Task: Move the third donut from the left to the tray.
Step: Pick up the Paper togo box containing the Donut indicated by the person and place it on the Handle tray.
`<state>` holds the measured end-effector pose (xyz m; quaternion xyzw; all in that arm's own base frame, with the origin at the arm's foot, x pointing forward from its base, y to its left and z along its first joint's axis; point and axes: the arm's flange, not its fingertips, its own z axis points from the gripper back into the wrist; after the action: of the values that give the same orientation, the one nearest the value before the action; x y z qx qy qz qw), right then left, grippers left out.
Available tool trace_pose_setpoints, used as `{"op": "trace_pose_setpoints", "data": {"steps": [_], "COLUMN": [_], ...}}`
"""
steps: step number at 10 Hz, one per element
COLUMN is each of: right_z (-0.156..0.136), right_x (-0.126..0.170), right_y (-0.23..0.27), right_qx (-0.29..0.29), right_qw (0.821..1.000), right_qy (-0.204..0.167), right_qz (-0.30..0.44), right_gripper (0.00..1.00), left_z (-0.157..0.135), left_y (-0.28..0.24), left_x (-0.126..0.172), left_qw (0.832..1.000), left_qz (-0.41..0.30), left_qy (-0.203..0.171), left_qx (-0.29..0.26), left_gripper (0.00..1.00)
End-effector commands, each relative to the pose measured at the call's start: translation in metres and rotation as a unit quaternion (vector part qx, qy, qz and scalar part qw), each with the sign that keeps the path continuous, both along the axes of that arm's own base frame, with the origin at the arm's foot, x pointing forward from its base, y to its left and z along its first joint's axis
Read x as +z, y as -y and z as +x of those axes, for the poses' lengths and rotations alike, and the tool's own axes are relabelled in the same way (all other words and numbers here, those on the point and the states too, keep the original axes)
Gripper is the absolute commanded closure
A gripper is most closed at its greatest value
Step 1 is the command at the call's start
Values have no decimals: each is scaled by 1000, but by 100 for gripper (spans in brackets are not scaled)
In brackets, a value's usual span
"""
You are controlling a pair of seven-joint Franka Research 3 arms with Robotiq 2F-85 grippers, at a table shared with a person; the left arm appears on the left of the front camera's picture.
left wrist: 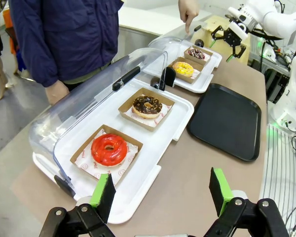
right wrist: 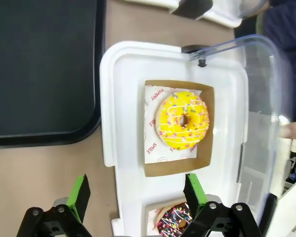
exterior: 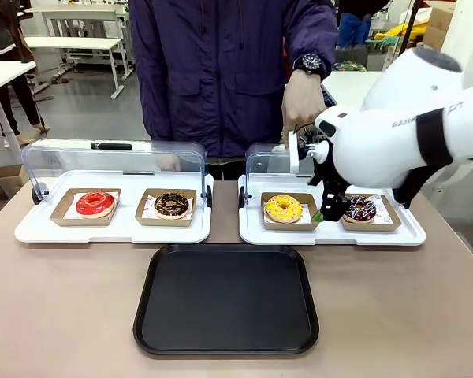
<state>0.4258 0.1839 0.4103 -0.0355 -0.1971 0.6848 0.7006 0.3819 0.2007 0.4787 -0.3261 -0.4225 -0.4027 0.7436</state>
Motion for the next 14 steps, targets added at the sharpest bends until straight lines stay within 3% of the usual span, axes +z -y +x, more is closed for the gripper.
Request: {"op": "trace_pose_setpoints", "data": {"steps": [1,5,6,9,11,14], "right_z": [7,28,30,24,32,35], "right_x": [-19,-61,-51,-62,-77,-86], "right_y": [-6,1,-1,3,4,2], "right_qx": [-21,-31,-15,-11,-42,-31], "right_qw": [1000,999,1000,999,997,997], "right_qy": [8,8,-3,-5,29,41], "right_qz": [-20,-38,-25,-31,-54,-49], "right_gripper": [0,0,0,0,0,0], "left_z": [-1,-1,-1,-1,-1,-1], "left_y": [0,0,0,0,0,0], "left_x": [2,2,2,2,2,2], "left_qw": [1000,1000,1000,1000,1000,1000], "left_qz": [-4,-4,-4,-4,-4,-4], "left_qy": [6,6,6,6,6,6], "left_qx": [-4,-4,-4,-4,-4,-4], "left_gripper": [0,0,0,0,0,0]}}
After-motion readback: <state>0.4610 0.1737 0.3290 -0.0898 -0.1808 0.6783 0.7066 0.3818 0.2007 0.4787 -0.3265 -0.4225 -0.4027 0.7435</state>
